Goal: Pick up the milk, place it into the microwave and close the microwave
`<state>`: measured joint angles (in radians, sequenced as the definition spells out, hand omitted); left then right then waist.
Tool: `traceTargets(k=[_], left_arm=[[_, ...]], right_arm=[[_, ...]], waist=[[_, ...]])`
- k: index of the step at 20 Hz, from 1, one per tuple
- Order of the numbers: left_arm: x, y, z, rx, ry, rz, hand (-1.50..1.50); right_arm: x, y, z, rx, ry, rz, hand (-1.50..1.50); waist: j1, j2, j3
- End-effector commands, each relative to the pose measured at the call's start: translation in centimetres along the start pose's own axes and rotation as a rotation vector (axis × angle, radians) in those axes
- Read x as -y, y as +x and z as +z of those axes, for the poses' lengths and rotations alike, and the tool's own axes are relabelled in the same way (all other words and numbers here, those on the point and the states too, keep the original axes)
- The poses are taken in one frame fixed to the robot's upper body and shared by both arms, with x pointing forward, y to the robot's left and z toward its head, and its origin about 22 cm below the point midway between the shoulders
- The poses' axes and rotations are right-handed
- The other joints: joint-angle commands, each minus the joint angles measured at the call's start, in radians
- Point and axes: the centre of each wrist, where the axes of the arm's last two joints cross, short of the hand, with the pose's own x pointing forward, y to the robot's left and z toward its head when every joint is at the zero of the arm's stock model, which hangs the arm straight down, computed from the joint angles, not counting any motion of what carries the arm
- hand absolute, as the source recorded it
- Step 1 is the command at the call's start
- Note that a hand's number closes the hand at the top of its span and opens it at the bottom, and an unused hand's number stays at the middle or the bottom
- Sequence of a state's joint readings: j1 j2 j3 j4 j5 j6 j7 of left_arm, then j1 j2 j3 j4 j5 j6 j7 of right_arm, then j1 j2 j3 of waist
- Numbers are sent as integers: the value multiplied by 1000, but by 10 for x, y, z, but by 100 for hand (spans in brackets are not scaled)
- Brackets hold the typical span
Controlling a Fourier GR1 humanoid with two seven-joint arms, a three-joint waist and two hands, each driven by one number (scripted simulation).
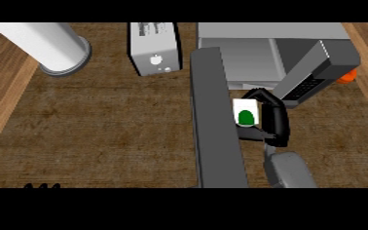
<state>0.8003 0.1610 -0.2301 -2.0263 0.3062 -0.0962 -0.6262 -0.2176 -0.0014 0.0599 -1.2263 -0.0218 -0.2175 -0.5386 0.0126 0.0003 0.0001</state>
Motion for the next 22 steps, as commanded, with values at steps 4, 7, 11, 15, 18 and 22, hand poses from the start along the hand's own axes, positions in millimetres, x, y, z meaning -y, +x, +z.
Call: traceTargets(k=[4, 7, 11, 15, 18, 22], left_arm=[[-8, 5, -3, -11, -18, -5, -150], [-21, -2, -5, -14, -6, -3, -150], [-21, -14, 0, -19, -21, 7, -150], [-1, 0, -2, -5, -17, 0, -150], [-19, 8, 2, 14, -35, -1, -150], [-12, 4, -2, -8, -69, 22, -150]], right_arm=[[-15, -26, -39, -89, -26, 114, 150], [-21, -38, -50, -94, -60, 73, 150], [-13, -47, -70, -128, -74, 101, 150], [-8, -57, -69, -133, -83, 236, 150], [10, -62, -68, -155, -97, 309, 150], [16, -57, -83, -152, -100, 348, 150]], waist=[[7, 4, 1], [12, 6, 1], [23, 10, 1], [42, 17, 3], [57, 22, 3], [67, 29, 4]])
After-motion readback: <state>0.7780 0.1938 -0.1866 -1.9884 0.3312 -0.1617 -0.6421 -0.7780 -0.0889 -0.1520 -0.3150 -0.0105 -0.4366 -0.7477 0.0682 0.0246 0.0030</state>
